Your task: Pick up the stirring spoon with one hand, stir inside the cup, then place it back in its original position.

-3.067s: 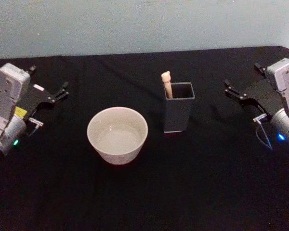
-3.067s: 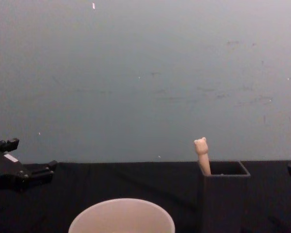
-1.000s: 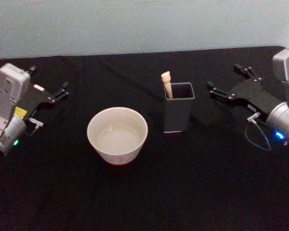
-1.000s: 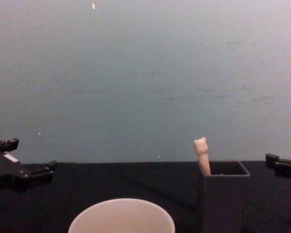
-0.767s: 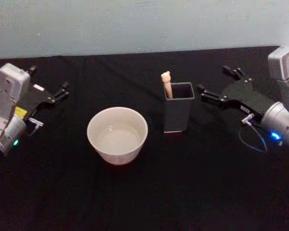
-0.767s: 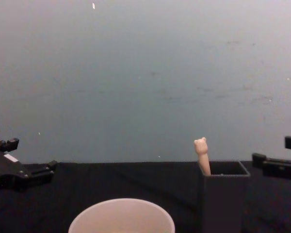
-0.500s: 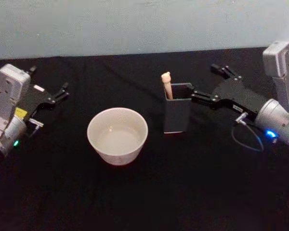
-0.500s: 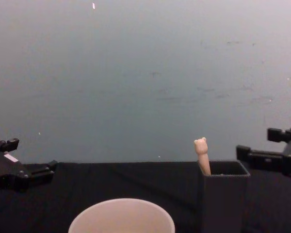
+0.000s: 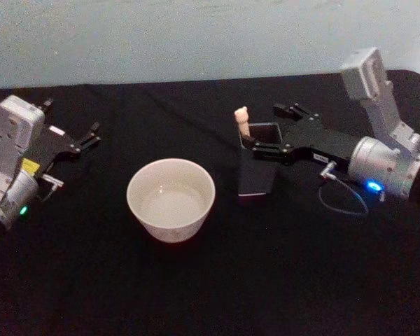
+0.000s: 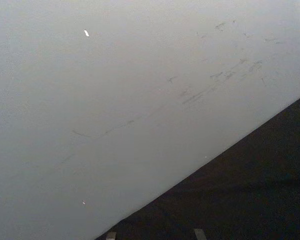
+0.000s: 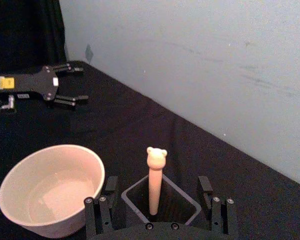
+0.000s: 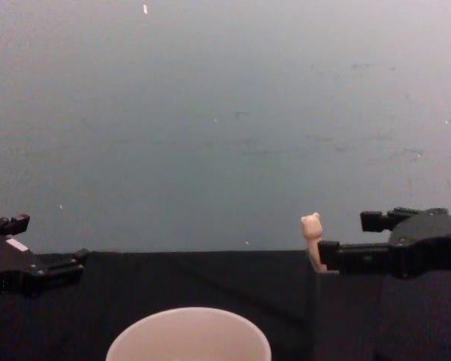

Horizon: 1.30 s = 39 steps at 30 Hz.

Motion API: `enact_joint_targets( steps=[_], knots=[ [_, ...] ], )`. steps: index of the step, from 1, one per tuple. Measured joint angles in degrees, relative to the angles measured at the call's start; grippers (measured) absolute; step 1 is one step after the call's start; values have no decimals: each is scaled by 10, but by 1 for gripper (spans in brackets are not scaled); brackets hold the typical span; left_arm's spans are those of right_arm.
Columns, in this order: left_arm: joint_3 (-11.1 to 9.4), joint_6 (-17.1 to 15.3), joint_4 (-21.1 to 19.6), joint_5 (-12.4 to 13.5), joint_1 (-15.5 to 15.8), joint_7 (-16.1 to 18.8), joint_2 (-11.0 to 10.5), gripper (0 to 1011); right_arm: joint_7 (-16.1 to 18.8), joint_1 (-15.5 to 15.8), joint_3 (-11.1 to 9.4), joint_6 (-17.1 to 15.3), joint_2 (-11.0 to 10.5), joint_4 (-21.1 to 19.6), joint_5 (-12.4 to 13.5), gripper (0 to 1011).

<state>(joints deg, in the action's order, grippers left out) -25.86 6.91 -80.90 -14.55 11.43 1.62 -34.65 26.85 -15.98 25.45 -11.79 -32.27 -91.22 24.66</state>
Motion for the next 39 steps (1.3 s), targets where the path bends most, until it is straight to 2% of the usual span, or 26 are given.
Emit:
enact_joint_targets(
  steps=[7,20,26,39],
  knots=[
    [0,0,0,0,0,0,0,1001,-2,-28,14,-37,16,17,-11,1002],
    [0,0,0,0,0,0,0,1001,-8,-66,24,-71,50,55,-8,1002],
    [0,0,0,0,0,0,0,1001,-11,-76,27,-80,59,68,-6,1002],
    [0,0,0,0,0,0,0,1001,-12,-83,33,-85,64,75,-6,1002]
  ],
)
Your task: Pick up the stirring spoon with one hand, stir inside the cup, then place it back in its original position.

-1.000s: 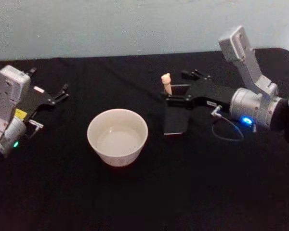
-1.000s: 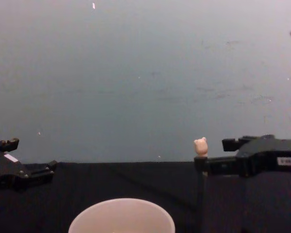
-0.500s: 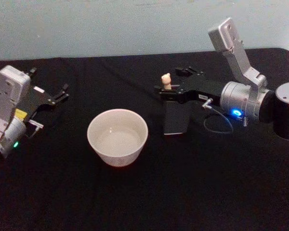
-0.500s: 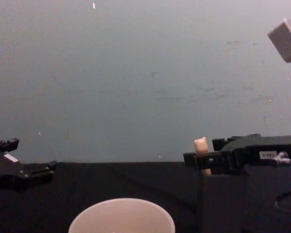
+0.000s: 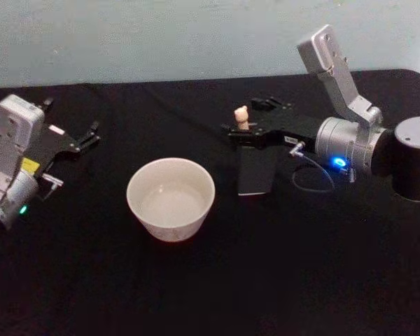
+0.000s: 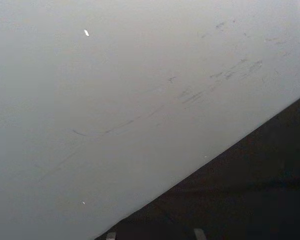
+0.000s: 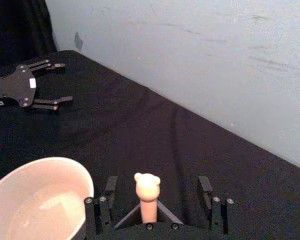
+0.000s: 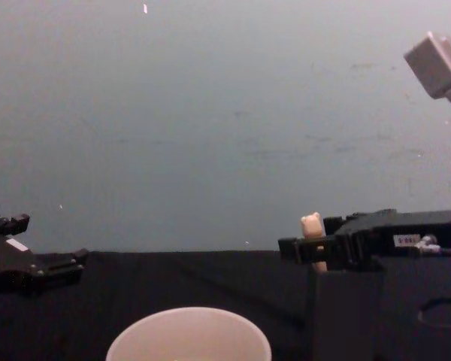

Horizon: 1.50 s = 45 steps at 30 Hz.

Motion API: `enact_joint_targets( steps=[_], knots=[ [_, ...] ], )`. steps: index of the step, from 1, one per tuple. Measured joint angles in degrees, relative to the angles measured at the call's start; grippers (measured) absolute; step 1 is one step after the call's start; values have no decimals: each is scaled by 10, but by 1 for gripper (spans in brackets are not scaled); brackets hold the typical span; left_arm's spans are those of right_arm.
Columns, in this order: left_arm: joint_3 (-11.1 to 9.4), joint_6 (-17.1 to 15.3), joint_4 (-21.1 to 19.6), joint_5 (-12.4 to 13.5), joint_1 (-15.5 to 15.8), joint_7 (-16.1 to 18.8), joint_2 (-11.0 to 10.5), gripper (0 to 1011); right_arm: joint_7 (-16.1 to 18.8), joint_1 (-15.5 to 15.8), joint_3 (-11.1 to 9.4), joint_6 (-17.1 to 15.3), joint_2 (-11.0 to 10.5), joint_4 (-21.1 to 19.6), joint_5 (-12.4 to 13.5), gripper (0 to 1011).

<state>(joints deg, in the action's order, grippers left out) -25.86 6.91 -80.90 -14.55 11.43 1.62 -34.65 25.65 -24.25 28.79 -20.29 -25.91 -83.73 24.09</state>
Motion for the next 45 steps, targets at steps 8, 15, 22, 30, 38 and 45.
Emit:
enact_joint_targets(
  steps=[8,15,22,30,38,45],
  knots=[
    [0,0,0,0,0,0,0,1001,0,-1,3,-2,1,1,-3,1003],
    [0,0,0,0,0,0,0,1001,0,-1,4,-2,1,1,-3,1002],
    [0,0,0,0,0,0,0,1001,0,-1,3,-2,0,1,-3,950],
    [0,0,0,0,0,0,0,1001,0,-1,3,-2,0,1,-3,741],
    [0,0,0,0,0,0,0,1001,0,-1,2,-2,0,1,-3,503],
    [0,0,0,0,0,0,0,1001,0,-1,2,-2,0,1,-3,272]
  ],
)
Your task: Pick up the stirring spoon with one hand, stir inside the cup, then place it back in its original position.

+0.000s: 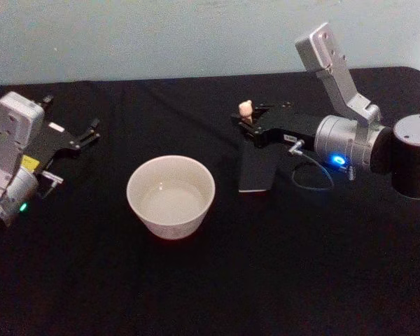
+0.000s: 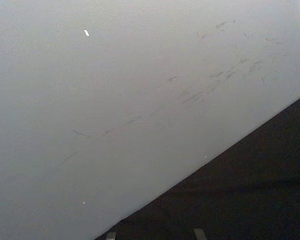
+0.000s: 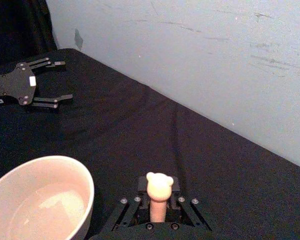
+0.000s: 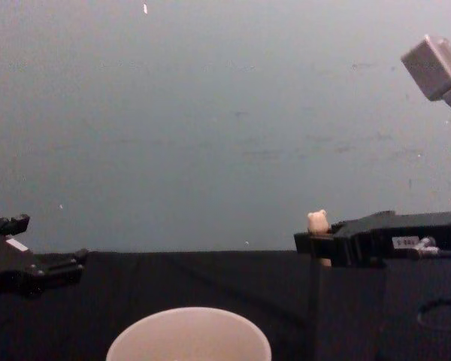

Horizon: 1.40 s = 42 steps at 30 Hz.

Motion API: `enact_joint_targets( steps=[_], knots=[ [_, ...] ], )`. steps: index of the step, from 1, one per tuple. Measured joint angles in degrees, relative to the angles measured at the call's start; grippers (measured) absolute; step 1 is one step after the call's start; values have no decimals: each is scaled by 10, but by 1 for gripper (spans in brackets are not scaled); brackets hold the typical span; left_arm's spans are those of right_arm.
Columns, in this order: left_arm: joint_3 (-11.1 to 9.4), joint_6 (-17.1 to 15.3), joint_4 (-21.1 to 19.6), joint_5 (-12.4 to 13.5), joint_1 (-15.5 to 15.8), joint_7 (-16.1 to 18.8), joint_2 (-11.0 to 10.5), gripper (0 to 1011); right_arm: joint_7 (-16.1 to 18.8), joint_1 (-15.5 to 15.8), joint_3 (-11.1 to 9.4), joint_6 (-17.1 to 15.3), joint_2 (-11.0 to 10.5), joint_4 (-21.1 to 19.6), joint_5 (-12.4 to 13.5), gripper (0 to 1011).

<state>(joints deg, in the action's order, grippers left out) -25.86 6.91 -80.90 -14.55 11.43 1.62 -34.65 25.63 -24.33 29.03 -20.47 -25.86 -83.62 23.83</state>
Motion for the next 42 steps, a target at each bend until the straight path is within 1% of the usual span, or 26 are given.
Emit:
enact_joint_targets(
  steps=[3,5,14,20,28,29,32,35,37,42],
  knots=[
    [0,0,0,0,0,0,0,1001,0,0,0,0,0,0,0,188],
    [0,0,0,0,0,0,0,1001,0,0,0,0,0,0,0,174],
    [0,0,0,0,0,0,0,1001,2,2,-1,1,0,-1,3,170],
    [0,0,0,0,0,0,0,1001,-2,8,-8,7,-1,-12,9,170],
    [0,0,0,0,0,0,0,1001,-24,29,-27,25,-2,-45,18,170],
    [0,0,0,0,0,0,0,1001,-24,29,-27,25,-2,-45,18,170],
    [0,0,0,0,0,0,0,1001,-35,38,-36,37,-2,-61,18,170],
    [0,0,0,0,0,0,0,1001,-41,46,-46,49,-3,-73,18,170],
    [0,0,0,0,0,0,0,1001,-42,47,-47,51,-4,-76,18,170],
    [0,0,0,0,0,0,0,1001,-48,58,-60,68,-5,-95,19,170]
  ],
)
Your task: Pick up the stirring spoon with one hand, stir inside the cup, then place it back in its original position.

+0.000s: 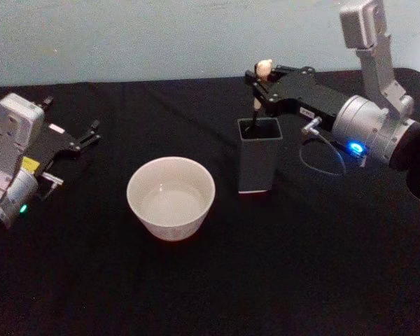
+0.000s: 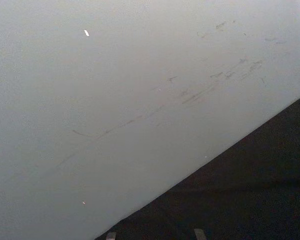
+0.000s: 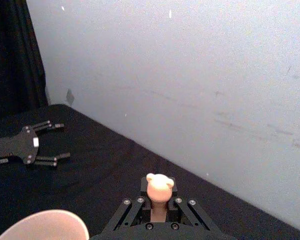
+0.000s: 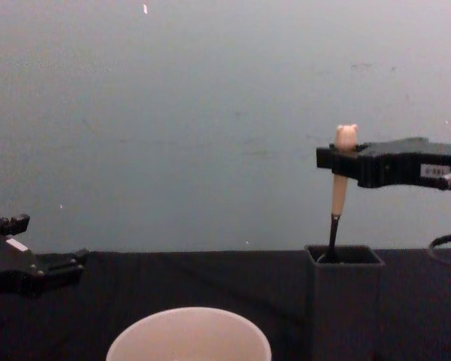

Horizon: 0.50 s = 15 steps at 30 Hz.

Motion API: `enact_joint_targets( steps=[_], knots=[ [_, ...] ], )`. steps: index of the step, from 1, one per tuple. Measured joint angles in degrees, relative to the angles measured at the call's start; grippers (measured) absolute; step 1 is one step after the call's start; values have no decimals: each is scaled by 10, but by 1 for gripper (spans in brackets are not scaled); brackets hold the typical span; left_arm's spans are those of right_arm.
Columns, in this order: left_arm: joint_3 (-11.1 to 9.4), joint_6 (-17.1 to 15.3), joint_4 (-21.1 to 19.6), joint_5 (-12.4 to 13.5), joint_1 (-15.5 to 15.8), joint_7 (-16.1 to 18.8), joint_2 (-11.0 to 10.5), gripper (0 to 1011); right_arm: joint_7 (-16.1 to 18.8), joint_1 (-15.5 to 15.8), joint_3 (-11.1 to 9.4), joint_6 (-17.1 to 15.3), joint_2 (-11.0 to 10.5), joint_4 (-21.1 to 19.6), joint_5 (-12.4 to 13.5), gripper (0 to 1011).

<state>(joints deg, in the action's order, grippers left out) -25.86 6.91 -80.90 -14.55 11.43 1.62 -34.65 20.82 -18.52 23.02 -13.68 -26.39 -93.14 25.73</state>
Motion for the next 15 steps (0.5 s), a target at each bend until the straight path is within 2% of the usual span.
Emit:
enact_joint_targets(
  steps=[15],
  knots=[
    [0,0,0,0,0,0,0,1001,-1,18,-22,42,2,-37,4,171]
  ],
)
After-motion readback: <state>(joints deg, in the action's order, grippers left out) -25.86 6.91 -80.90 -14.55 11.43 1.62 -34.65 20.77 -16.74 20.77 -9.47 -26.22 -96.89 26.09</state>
